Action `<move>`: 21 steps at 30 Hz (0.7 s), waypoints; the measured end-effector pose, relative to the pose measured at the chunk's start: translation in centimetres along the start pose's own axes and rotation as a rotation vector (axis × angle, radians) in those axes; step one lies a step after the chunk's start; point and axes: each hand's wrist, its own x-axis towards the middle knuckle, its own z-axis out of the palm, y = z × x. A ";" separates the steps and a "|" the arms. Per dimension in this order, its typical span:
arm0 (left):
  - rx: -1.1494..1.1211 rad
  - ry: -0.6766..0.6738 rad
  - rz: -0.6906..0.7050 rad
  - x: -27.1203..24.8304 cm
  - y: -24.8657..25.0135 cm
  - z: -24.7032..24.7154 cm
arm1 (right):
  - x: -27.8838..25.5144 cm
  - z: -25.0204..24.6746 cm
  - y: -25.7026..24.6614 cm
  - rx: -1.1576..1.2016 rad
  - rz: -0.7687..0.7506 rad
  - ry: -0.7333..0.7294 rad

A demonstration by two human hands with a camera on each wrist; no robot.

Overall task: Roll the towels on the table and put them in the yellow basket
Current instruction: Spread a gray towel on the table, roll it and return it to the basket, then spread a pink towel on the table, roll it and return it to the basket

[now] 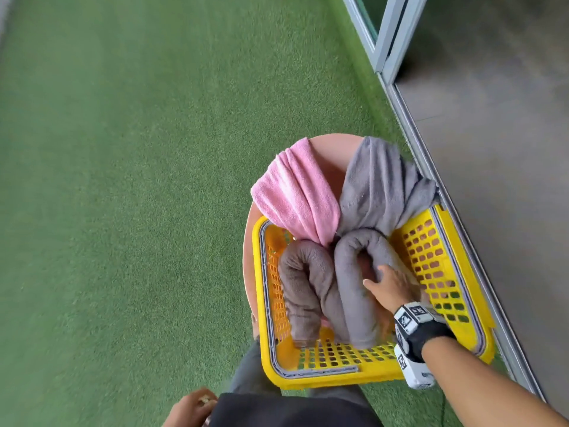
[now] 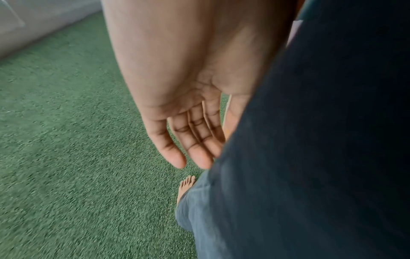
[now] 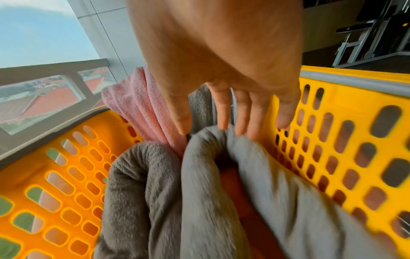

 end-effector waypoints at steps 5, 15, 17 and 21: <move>-0.001 0.030 0.188 2.9 7.6 -4.5 | 1.4 -0.2 -3.9 0.120 -0.106 -0.018; 0.646 0.469 0.888 16.8 27.7 -16.7 | 2.3 0.8 -18.8 0.253 -0.254 0.029; 0.877 0.475 0.946 18.3 29.4 -18.3 | 2.5 2.3 -21.2 0.237 -0.288 -0.035; 1.124 0.524 1.095 20.8 30.2 -20.5 | 2.8 4.8 -24.1 0.183 -0.207 0.009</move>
